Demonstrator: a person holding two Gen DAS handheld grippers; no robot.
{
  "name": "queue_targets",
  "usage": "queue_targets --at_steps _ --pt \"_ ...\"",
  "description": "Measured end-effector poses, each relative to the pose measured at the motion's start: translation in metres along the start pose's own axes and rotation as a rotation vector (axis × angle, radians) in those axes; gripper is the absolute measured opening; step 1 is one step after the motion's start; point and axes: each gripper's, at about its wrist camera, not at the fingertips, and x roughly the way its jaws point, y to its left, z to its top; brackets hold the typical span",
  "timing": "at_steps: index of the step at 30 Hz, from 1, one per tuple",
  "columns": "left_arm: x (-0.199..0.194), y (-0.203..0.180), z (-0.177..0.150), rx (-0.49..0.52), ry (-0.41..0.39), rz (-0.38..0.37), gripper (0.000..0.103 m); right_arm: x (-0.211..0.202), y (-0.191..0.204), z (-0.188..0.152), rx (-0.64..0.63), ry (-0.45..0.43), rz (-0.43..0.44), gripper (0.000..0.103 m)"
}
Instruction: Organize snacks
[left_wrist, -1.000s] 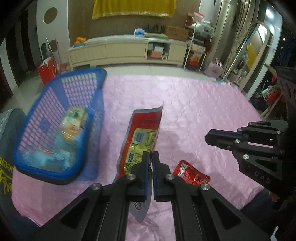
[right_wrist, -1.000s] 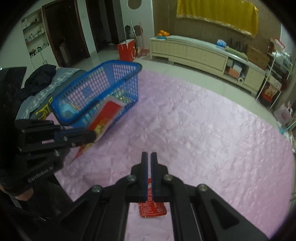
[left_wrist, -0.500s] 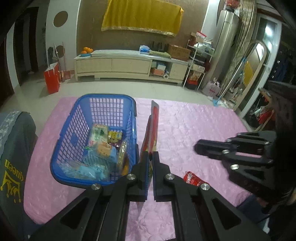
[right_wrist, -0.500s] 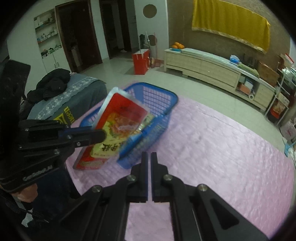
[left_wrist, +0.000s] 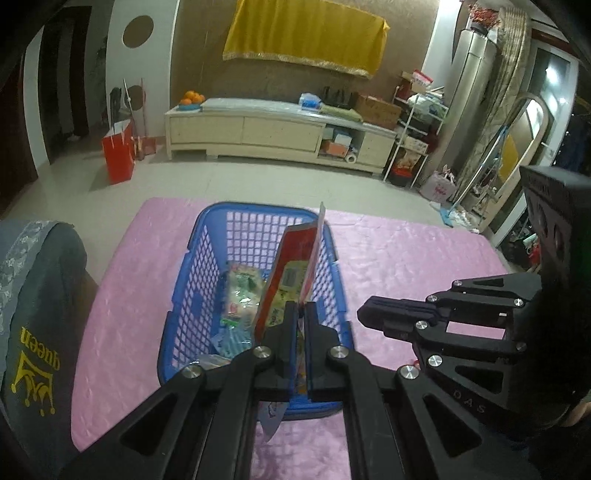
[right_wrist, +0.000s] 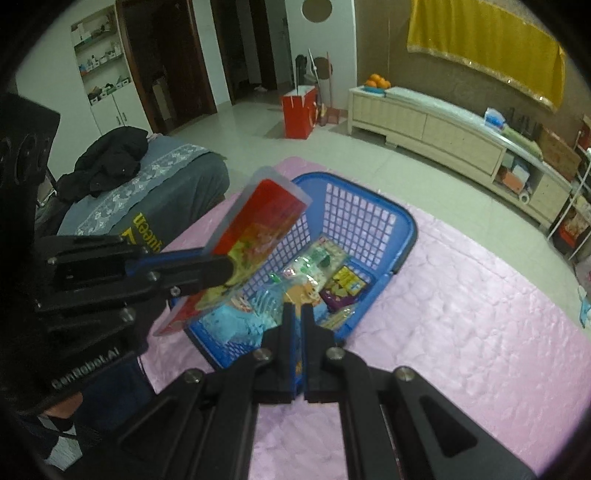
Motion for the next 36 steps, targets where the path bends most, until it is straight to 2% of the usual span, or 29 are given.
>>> queue_targets --at_steps 4,7,9,10,11,13,14,15,16,17,18,20,22,24,32,36 --pt "0.015 0.011 0.000 0.004 0.022 0.017 0.003 0.014 -0.001 0.002 0.009 0.020 -0.010 0.005" --pt "0.019 0.013 0.003 0.013 0.008 0.022 0.003 0.018 -0.003 0.005 0.016 0.031 -0.019 0.005" --pt "0.022 0.011 0.003 0.019 0.017 0.040 0.006 0.020 -0.006 0.005 0.030 0.040 -0.029 0.005" --pt "0.023 0.010 0.003 0.024 0.027 0.039 0.016 0.019 -0.008 0.004 0.037 0.040 -0.035 0.005" --pt "0.023 0.009 0.001 0.026 0.030 0.041 0.033 0.019 -0.009 0.004 0.041 0.040 -0.037 0.005" --pt "0.021 0.005 -0.002 0.046 0.025 0.067 0.046 0.015 -0.012 0.002 0.049 0.042 -0.043 0.005" --pt "0.019 0.003 -0.003 0.060 0.026 0.074 0.047 0.013 -0.014 0.000 0.052 0.042 -0.049 0.007" --pt "0.018 0.000 -0.005 0.066 0.033 0.077 0.048 0.009 -0.017 -0.002 0.059 0.041 -0.055 0.013" --pt "0.018 0.000 -0.005 0.069 0.039 0.079 0.055 0.006 -0.018 -0.004 0.065 0.038 -0.057 0.018" --pt "0.016 0.000 -0.006 0.073 0.043 0.083 0.059 0.002 -0.020 -0.006 0.071 0.032 -0.058 0.037" --pt "0.013 -0.003 -0.008 0.078 0.044 0.083 0.060 -0.005 -0.023 -0.010 0.080 0.017 -0.058 0.063" --pt "0.011 -0.003 -0.009 0.081 0.052 0.074 0.064 -0.017 -0.028 -0.016 0.093 -0.010 -0.086 0.075" --pt "0.005 -0.007 -0.012 0.078 0.052 0.050 0.071 -0.028 -0.034 -0.025 0.112 -0.021 -0.086 0.079" --pt "0.000 -0.013 -0.015 0.081 0.044 0.029 0.074 -0.038 -0.041 -0.033 0.127 -0.022 -0.095 0.080" --pt "0.000 -0.048 -0.044 0.106 0.076 0.014 0.077 -0.063 -0.067 -0.075 0.148 0.000 -0.158 0.084" --pt "0.004 -0.066 -0.064 0.086 0.089 0.005 0.078 -0.055 -0.081 -0.105 0.168 0.063 -0.146 0.084"
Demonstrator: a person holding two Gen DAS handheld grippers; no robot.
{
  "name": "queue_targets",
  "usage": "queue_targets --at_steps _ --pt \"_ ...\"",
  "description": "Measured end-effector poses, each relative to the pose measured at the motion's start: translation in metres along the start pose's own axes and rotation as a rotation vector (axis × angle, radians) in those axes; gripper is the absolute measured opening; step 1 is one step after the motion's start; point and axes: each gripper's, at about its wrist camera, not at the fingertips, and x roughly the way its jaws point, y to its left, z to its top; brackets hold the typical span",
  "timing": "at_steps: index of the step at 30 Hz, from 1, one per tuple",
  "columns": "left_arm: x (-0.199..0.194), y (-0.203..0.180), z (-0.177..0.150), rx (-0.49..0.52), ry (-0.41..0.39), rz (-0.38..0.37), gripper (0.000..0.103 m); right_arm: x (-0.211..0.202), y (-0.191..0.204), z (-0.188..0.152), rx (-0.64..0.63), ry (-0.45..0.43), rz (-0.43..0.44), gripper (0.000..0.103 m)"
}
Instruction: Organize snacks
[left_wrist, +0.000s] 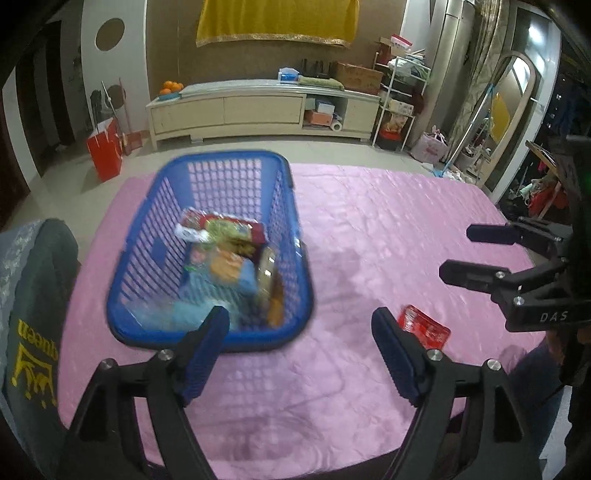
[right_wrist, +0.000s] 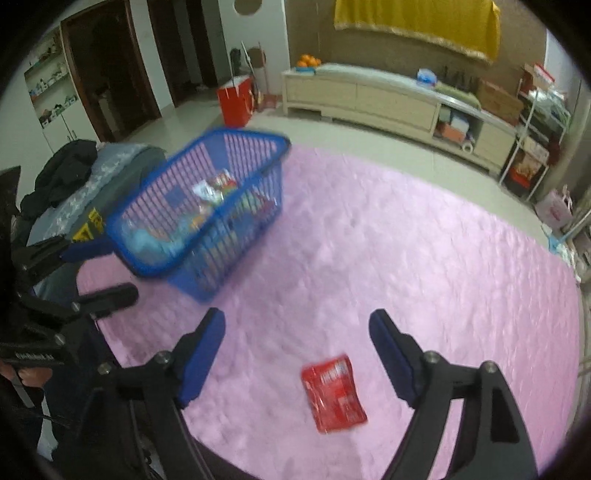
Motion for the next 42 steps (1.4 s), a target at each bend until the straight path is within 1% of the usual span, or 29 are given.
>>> queue_targets --at_steps 4,8,10,14,18,22,23,25,26,27,29,31,35,42 --pt "0.006 -0.015 -0.019 -0.040 0.000 -0.007 0.078 0.024 -0.013 -0.030 -0.006 0.076 0.011 0.084" --pt "0.015 -0.031 -0.037 -0.064 0.014 -0.010 0.078 0.056 -0.019 -0.052 -0.048 0.166 -0.016 0.084" --pt "0.023 -0.039 -0.047 -0.066 0.032 -0.003 0.078 0.072 -0.021 -0.061 -0.065 0.196 -0.023 0.084" --pt "0.045 -0.048 -0.063 -0.078 0.086 -0.002 0.078 0.091 -0.020 -0.071 -0.084 0.219 -0.009 0.084" --pt "0.068 -0.051 -0.071 -0.085 0.138 0.015 0.078 0.103 -0.013 -0.070 -0.149 0.213 -0.046 0.084" --pt "0.086 -0.053 -0.077 -0.089 0.183 0.027 0.078 0.113 -0.008 -0.073 -0.201 0.219 -0.046 0.084" --pt "0.089 -0.053 -0.079 -0.088 0.190 0.027 0.078 0.116 -0.008 -0.074 -0.207 0.224 -0.046 0.081" --pt "0.095 -0.054 -0.081 -0.087 0.202 0.030 0.078 0.116 -0.014 -0.074 -0.168 0.217 -0.001 0.075" --pt "0.097 -0.054 -0.081 -0.086 0.207 0.027 0.078 0.114 -0.015 -0.073 -0.160 0.207 -0.012 0.069" --pt "0.099 -0.054 -0.081 -0.084 0.210 0.027 0.078 0.111 -0.017 -0.073 -0.158 0.201 -0.012 0.059" --pt "0.104 -0.054 -0.082 -0.085 0.217 0.024 0.078 0.107 -0.019 -0.074 -0.169 0.195 -0.011 0.049" --pt "0.106 -0.053 -0.082 -0.090 0.222 0.017 0.078 0.105 -0.022 -0.077 -0.185 0.191 -0.012 0.046" --pt "0.112 -0.054 -0.084 -0.090 0.231 0.008 0.078 0.103 -0.014 -0.081 -0.202 0.183 -0.020 0.037" --pt "0.112 -0.057 -0.085 -0.081 0.227 0.006 0.078 0.104 -0.011 -0.090 -0.155 0.159 -0.003 0.028"
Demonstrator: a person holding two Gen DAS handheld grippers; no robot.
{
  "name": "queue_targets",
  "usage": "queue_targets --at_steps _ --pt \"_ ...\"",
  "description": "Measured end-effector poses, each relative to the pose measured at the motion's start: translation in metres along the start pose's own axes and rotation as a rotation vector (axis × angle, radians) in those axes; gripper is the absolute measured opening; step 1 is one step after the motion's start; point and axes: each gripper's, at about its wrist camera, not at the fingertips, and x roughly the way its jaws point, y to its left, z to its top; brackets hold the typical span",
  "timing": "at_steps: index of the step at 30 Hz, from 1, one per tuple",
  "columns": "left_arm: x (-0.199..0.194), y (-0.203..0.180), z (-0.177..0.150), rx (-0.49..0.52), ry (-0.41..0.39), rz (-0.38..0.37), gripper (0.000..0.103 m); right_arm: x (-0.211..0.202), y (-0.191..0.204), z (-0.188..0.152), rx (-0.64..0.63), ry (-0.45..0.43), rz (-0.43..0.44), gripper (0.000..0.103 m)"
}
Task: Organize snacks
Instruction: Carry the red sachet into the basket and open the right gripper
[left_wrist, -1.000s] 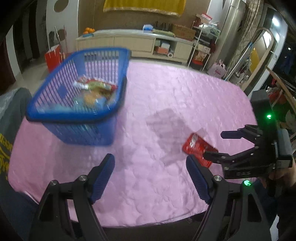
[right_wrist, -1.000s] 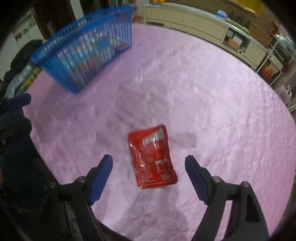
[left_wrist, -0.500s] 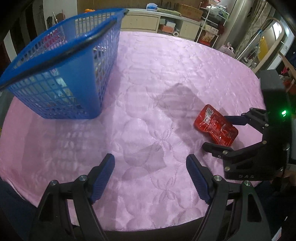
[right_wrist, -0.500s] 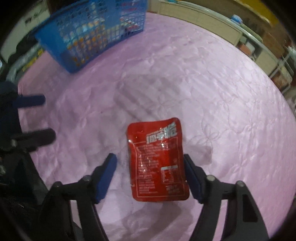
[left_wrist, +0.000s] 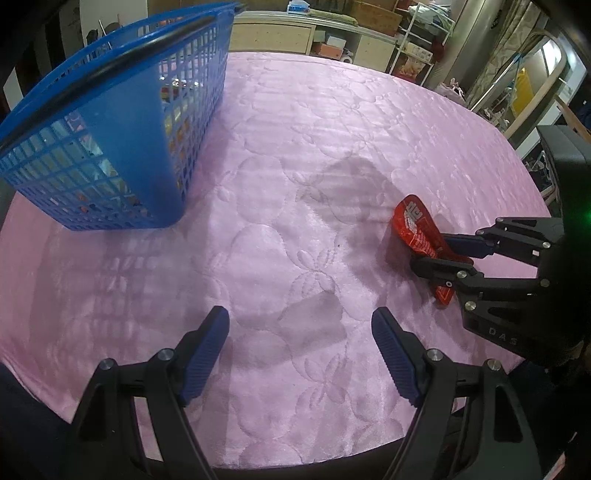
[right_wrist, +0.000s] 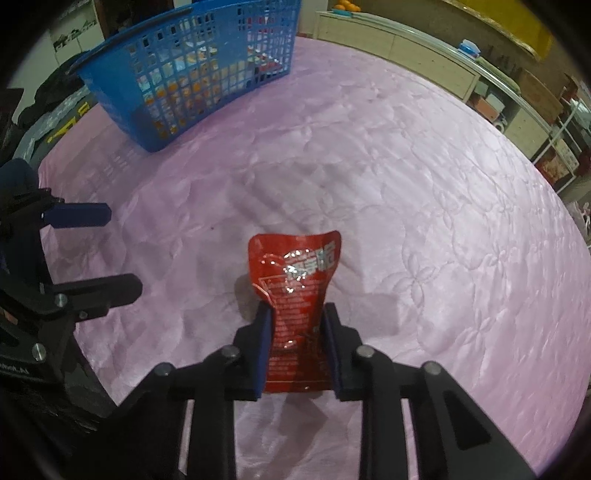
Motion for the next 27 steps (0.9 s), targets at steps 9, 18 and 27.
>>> queue_targets --at_steps 9,18,27 --pt "-0.019 0.003 0.000 -0.002 -0.044 -0.016 0.078 -0.022 -0.004 -0.009 0.090 -0.020 0.102 0.027" --pt "-0.053 0.004 -0.002 0.023 -0.118 -0.027 0.078 -0.085 0.020 0.001 0.073 -0.127 0.102 0.027" --pt "-0.111 0.020 0.001 0.058 -0.231 -0.001 0.078 -0.126 0.043 0.034 0.065 -0.237 0.100 0.028"
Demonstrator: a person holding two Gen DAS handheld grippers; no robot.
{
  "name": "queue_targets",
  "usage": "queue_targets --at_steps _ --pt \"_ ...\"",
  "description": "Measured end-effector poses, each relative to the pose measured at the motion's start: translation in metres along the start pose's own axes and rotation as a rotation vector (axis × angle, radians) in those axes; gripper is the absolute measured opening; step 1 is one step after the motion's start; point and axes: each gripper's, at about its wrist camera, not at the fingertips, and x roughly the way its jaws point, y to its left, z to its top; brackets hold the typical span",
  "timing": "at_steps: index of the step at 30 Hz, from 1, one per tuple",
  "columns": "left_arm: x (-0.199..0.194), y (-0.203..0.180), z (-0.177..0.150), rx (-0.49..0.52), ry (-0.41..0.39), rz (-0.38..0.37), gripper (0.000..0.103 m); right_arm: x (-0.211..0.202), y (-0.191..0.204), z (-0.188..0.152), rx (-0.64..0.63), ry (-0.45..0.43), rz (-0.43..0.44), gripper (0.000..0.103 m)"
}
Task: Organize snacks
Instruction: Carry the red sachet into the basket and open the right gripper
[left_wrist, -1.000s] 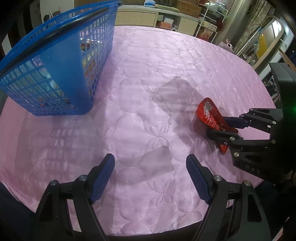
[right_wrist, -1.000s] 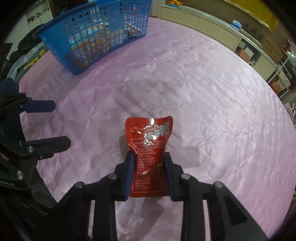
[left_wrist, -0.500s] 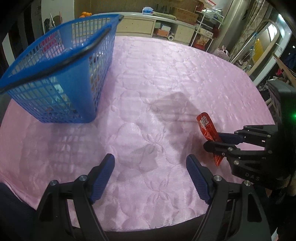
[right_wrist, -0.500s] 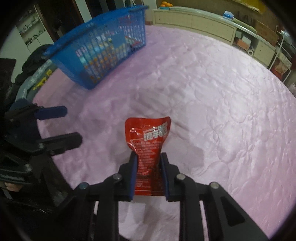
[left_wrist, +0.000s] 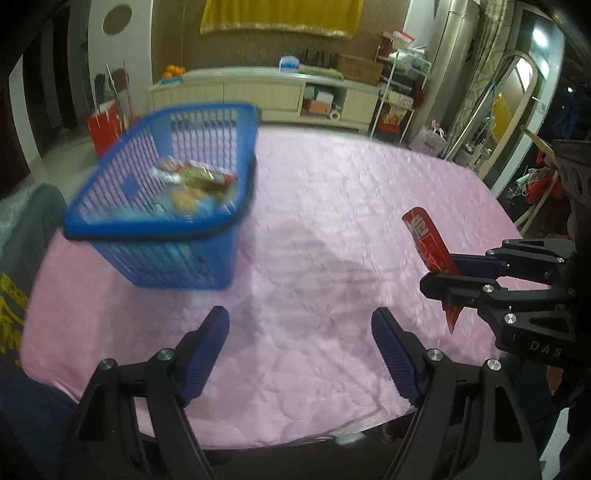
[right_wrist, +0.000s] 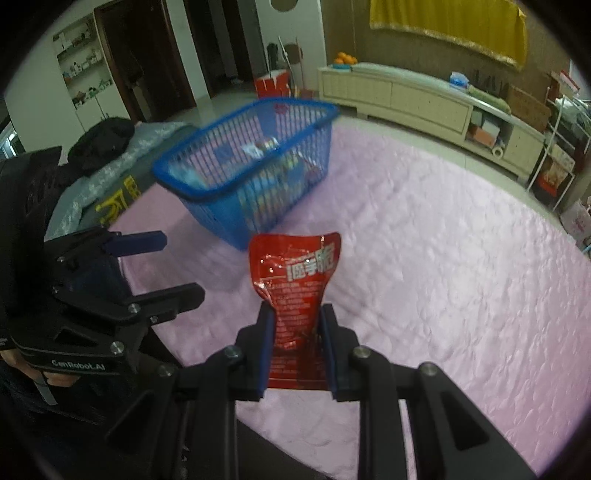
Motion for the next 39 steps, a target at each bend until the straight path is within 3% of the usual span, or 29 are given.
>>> queue_targets --at_steps 10,15,19,27,37,39 --pt "-0.047 0.050 0.048 0.060 -0.111 0.047 0.078 -0.005 0.039 0.070 -0.029 -0.096 0.017 0.029" --pt "-0.049 0.076 0.070 0.071 -0.115 0.072 0.078 0.008 0.057 0.102 -0.042 -0.094 0.028 0.029" --pt "-0.051 0.098 0.081 0.058 -0.131 0.116 0.078 0.029 0.064 0.119 -0.059 -0.061 0.039 0.029" --pt "-0.031 0.144 0.082 -0.022 -0.088 0.153 0.078 0.079 0.071 0.136 -0.074 0.040 0.029 0.030" --pt "-0.017 0.174 0.075 -0.090 -0.056 0.155 0.078 0.120 0.072 0.130 -0.096 0.150 -0.026 0.031" --pt "-0.017 0.174 0.074 -0.100 -0.049 0.164 0.078 0.121 0.071 0.130 -0.089 0.160 -0.014 0.035"
